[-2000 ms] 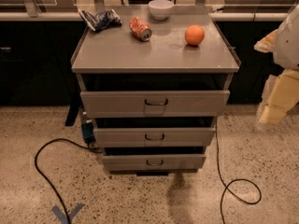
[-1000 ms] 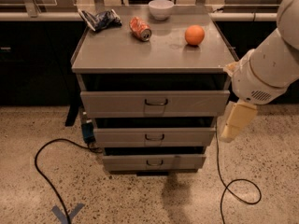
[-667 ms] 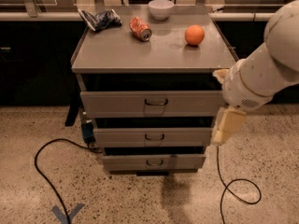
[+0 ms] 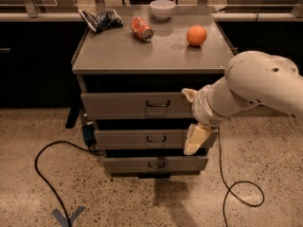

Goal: Open top drawer

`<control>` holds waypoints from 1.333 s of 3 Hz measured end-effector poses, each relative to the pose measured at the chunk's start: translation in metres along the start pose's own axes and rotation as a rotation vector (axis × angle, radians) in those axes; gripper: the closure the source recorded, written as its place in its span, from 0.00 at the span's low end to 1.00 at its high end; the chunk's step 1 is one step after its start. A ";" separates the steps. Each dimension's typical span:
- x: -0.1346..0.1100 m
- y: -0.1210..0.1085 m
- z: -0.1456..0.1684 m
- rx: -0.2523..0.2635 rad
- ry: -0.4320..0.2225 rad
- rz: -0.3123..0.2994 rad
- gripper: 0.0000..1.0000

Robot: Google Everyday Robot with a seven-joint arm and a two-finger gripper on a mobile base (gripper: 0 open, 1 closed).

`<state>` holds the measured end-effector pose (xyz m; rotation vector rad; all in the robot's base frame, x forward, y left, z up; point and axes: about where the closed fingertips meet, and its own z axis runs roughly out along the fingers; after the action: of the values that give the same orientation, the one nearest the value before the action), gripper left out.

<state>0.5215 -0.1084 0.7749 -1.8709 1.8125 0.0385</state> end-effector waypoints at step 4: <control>0.027 -0.077 0.107 0.015 -0.014 0.017 0.00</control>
Offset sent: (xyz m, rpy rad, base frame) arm 0.1214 0.0240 -0.0538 0.0115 -0.0379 -0.0211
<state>0.6326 -0.0948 0.6997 -1.8403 1.8147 0.0444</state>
